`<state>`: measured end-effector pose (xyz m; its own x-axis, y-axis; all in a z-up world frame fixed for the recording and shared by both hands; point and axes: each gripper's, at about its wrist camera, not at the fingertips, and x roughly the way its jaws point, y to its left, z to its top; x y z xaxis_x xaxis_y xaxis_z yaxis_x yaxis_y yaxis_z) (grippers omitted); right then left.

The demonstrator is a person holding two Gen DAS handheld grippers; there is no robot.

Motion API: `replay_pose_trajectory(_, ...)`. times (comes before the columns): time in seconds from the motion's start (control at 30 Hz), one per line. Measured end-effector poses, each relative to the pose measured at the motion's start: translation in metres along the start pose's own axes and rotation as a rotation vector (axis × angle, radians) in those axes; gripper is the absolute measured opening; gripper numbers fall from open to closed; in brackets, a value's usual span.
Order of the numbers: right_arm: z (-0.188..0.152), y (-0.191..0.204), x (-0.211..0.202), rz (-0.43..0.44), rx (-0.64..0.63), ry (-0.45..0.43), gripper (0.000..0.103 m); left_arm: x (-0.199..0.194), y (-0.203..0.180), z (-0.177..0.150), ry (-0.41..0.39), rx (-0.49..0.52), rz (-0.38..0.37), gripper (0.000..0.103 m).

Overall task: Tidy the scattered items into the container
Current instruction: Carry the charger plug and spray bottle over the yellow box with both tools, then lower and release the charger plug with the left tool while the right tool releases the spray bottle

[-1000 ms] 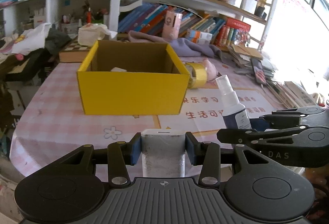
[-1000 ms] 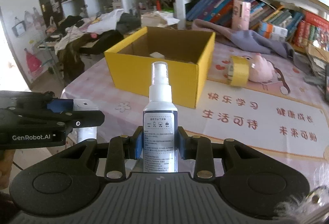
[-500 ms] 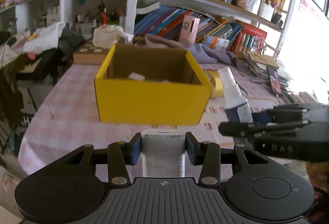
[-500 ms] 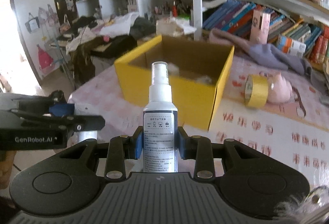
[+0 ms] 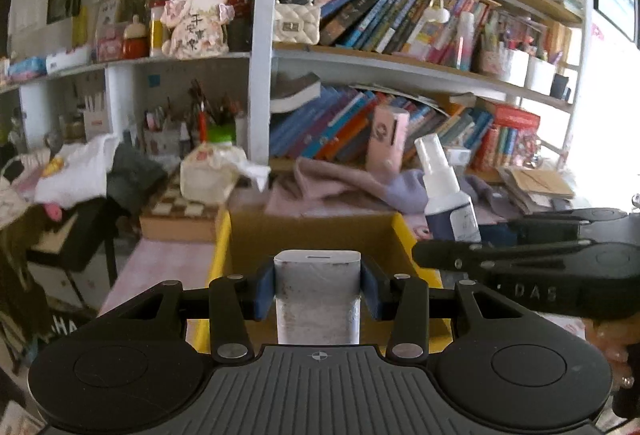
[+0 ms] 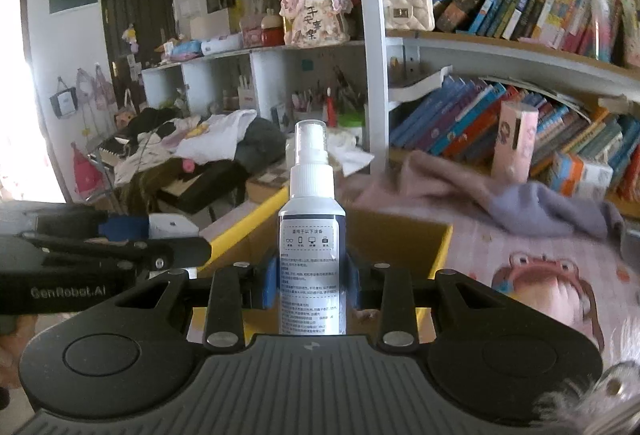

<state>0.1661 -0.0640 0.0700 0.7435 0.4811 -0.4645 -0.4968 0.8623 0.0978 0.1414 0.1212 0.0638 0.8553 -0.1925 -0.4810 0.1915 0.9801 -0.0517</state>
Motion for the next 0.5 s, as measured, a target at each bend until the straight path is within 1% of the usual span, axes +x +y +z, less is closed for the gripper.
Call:
replay_pose_trajectory(0.1, 0.002, -0.009, 0.031, -0.001, -0.011, 0.035, 0.031, 0.031, 0.005, 0.002, 0.053, 0.005, 0.012, 0.042)
replay_pose_trajectory(0.23, -0.01, -0.015, 0.069, 0.004, -0.052, 0.123, 0.031, 0.069, 0.008, -0.008, 0.156, 0.036, 0.019, 0.042)
replay_pose_trajectory(0.33, -0.021, -0.017, 0.091, 0.007, -0.092, 0.187, 0.031, 0.085, 0.007, -0.017, 0.207, 0.065, 0.02, 0.042)
replay_pose_trajectory(0.5, -0.034, -0.016, 0.114, 0.024, -0.149, 0.271, 0.031, 0.107, 0.01, -0.028, 0.282, 0.087, 0.033, 0.042)
